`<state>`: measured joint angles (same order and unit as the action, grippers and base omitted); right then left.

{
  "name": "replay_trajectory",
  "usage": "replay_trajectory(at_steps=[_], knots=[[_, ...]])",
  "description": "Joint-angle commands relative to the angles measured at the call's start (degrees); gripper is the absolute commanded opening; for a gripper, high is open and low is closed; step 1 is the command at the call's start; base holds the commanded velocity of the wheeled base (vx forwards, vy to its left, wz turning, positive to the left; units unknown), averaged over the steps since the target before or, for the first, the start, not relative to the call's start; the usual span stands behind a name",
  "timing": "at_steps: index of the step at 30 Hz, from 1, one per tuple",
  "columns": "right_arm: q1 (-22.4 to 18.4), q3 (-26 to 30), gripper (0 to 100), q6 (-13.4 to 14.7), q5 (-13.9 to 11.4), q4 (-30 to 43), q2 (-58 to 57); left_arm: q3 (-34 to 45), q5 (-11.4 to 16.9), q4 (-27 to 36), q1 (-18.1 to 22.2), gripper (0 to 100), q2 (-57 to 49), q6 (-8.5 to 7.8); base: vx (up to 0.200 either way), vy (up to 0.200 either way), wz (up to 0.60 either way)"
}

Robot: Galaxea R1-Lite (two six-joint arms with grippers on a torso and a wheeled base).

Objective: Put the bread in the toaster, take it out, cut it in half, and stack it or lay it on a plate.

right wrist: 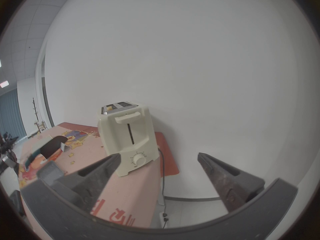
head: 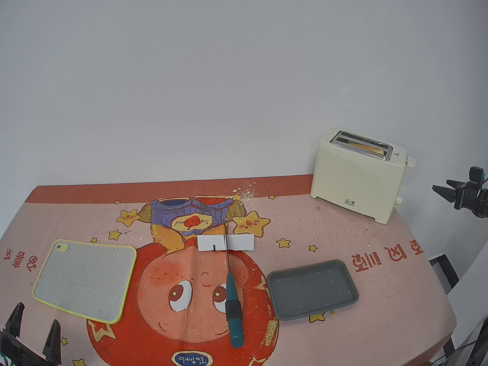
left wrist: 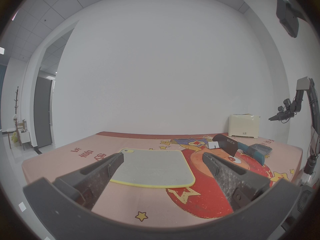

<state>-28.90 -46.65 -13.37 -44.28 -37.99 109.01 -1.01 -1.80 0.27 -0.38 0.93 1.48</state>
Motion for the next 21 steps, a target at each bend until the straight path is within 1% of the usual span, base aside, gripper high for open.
replay_trajectory(at_steps=[1, 6, 11, 12, 15, 21], knots=[[3.2, 3.9, 0, 0.9, 1.6, -8.2, 10.4, 1.0, 0.0, 0.0, 0.0, 100, -0.5, 0.02, 0.000, 0.000, 0.00], [5.9, 4.8, 0, 2.4, 1.6, -13.0, 14.7, 1.0, 0.0, 0.0, 0.0, 100, -0.5, 0.02, 0.000, 0.000, 0.00], [8.1, 4.7, 0, 2.5, 1.9, -16.7, 18.5, 1.0, 0.0, 0.0, 0.0, 100, -0.5, 0.02, 0.000, 0.000, 0.00], [9.0, 4.7, 0, 2.7, 2.4, -17.6, 19.3, 1.0, 0.0, 0.0, 0.0, 100, -0.5, 0.02, 0.000, 0.000, 0.00], [9.4, 4.6, 0, 3.2, 3.0, -17.6, 19.3, 1.0, 0.0, 0.0, 0.0, 100, -0.5, 0.02, 0.000, 0.000, 0.00], [10.6, 4.5, 0, 3.4, 3.1, -17.7, 19.2, 1.0, 0.0, 0.0, 0.0, 100, -0.5, 0.02, 0.000, 0.000, 0.00]])
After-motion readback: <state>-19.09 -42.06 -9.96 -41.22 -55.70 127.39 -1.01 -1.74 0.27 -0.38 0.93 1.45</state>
